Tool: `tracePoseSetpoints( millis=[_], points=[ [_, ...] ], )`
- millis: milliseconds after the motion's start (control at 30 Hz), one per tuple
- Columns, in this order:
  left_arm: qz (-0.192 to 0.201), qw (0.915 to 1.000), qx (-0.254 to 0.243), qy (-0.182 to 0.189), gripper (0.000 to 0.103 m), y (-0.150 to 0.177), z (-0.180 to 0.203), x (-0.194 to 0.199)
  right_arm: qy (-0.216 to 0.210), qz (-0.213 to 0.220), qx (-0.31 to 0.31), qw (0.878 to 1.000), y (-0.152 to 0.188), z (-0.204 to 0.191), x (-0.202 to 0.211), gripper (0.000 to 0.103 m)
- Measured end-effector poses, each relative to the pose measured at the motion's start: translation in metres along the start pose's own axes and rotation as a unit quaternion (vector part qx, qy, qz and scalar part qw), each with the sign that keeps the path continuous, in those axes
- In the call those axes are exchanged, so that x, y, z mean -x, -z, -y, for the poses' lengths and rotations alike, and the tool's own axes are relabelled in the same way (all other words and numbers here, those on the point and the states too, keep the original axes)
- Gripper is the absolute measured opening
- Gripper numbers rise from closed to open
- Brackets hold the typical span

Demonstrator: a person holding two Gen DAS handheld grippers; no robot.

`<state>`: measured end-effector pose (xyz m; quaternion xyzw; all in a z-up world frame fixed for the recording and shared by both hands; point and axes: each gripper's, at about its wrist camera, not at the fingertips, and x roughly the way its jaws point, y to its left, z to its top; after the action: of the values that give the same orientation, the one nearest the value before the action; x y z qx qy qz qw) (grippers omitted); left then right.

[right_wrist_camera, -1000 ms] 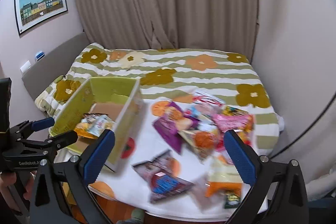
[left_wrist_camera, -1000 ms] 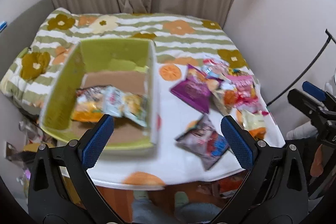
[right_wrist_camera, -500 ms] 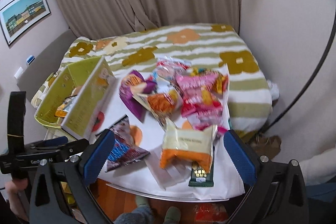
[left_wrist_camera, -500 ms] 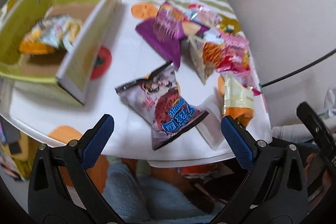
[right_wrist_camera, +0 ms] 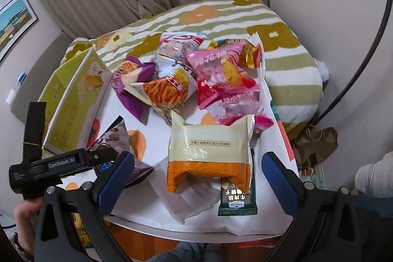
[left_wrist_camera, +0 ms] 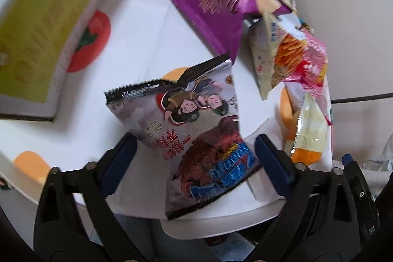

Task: Organize snacks
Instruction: 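Grasp the dark chocolate snack bag with the left tool while the right tool grasps the white-orange bag, then lift both bags over the green box and release them inside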

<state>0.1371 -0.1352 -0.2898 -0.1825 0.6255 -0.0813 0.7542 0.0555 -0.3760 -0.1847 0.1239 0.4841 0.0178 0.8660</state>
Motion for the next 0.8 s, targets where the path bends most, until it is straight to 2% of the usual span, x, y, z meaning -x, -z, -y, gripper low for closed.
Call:
tracePoseSetpoints(
  millis=[100,167,333,800],
  points=[
    [-0.011,0.9998,0.005,0.017,0.087,-0.003,-0.005,-0.01,0.007,-0.011,-0.01,1.0,0.002,0.004,-0.009,0.103],
    [-0.014,0.9997,-0.001,0.02,0.079,-0.005,-0.006,-0.013,0.009,-0.018,-0.021,1.0,0.002,0.007,-0.016,0.103],
    [-0.019,0.9994,-0.023,0.021,0.072,-0.008,-0.005,-0.014,0.009,-0.033,-0.035,0.999,0.003,0.014,-0.031,0.103],
    [-0.025,0.9969,-0.073,0.01,0.069,-0.014,0.006,-0.015,-0.009,-0.063,-0.073,0.995,-0.002,0.027,-0.07,0.103]
  ],
)
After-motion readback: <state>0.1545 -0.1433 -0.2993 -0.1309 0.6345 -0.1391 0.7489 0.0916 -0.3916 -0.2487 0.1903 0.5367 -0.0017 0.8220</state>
